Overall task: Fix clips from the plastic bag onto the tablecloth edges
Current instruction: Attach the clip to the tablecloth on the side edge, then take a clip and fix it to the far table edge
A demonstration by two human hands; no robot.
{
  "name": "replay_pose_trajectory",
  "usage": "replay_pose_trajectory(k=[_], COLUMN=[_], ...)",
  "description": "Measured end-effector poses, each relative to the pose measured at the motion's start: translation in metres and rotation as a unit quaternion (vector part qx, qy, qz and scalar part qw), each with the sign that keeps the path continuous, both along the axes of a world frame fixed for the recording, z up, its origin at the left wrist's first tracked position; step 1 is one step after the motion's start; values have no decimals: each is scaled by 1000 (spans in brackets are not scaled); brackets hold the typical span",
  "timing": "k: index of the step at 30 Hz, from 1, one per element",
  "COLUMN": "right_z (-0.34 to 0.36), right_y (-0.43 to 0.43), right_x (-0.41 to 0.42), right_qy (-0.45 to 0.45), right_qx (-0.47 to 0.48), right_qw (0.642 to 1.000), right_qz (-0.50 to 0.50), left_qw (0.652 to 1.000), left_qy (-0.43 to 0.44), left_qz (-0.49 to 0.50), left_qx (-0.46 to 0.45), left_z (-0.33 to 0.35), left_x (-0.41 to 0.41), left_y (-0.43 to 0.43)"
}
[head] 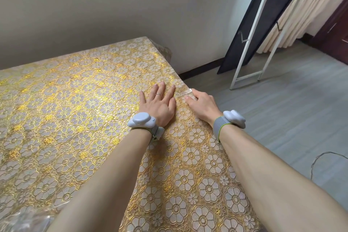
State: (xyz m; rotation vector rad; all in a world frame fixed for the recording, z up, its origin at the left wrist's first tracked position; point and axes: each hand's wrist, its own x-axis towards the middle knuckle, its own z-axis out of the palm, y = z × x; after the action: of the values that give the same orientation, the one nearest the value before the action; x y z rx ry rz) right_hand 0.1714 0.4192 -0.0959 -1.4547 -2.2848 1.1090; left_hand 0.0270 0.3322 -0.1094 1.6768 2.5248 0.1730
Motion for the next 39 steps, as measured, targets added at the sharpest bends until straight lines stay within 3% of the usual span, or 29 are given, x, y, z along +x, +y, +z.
replay_pose_trajectory(k=[6,11,17,24,29,36,39], right_z=[-1,1,9,29,46,78,75], right_y=[1,-19,-83,-167,-211,-272,-292], right_x=[0,-6,5,15,8,-11,-16], right_qy=[-12,-180,-251,-271,-274,-274,-189], right_qx=[-11,72,161,184,173,249,231], right_qw=[1000,981,953,935,926,881,899], right_qz=[-4,-1,45,135,195,294,320], left_qw=[1000,999,999,996,994,985,965], left_qy=[-6,-20,-30,-3,26,-38,-68], left_qz=[23,21,4,5,28,167,245], left_qx=[-9,-14,-17,-92,-98,-5,70], left_z=[1,7,14,43,79,91,80], left_x=[10,35,40,34,16,-18,-26], left_y=[-5,-36,-111,-190,-234,-324,-366])
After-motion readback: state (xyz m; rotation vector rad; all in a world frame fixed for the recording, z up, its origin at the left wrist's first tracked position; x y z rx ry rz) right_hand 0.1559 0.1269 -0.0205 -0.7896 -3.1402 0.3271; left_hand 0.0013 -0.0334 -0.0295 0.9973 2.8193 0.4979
